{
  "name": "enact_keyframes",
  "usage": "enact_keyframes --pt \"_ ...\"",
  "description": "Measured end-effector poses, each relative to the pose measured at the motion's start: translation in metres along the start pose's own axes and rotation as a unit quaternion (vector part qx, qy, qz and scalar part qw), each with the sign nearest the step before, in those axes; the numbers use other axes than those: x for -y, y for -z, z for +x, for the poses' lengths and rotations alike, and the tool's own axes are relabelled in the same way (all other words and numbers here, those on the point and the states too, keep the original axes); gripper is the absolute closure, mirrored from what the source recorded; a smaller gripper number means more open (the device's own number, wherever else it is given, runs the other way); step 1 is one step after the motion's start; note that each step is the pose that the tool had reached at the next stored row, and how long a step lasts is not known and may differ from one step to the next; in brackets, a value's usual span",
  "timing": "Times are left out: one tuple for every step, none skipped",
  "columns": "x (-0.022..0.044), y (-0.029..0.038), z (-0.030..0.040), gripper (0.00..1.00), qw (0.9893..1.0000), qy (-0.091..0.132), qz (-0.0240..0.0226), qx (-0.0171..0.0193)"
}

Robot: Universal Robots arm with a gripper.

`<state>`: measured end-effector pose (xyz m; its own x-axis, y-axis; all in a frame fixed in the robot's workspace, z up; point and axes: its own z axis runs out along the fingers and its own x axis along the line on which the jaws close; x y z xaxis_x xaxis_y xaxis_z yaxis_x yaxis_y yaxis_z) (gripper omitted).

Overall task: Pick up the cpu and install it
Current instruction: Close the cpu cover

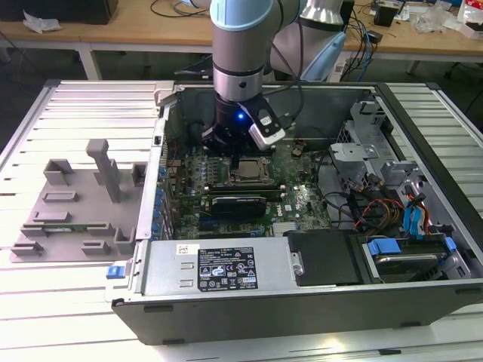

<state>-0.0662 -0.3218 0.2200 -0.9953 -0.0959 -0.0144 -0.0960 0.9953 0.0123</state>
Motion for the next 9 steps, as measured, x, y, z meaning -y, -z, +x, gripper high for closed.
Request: enact_keyframes --pt "0.0000 0.0016 0.0000 0.89 1.0000 0.000 0.0000 -0.0001" --pt "0.0000 0.0016 -0.0006 0.89 1.0000 0.000 0.0000 0.0000" --pt "0.0001 0.0016 -0.0017 0.89 1.0000 0.000 0.0000 -0.0003" --pt "0.0003 0.0016 -0.0035 0.89 1.0000 0.000 0.0000 -0.0004" --pt "0.0005 0.0016 -0.0056 0.89 1.0000 0.000 0.0000 -0.0007" --pt "0.0009 0.0015 -0.0098 0.89 1.0000 0.000 -0.0001 -0.0010" --pt "0.0020 0.0014 -0.0209 0.89 1.0000 0.000 -0.0001 -0.0017" --pt "0.0024 0.0013 -0.0250 0.89 1.0000 0.000 -0.0002 -0.0020" --pt "0.0028 0.0013 -0.0284 0.89 1.0000 0.000 -0.0002 -0.0022"
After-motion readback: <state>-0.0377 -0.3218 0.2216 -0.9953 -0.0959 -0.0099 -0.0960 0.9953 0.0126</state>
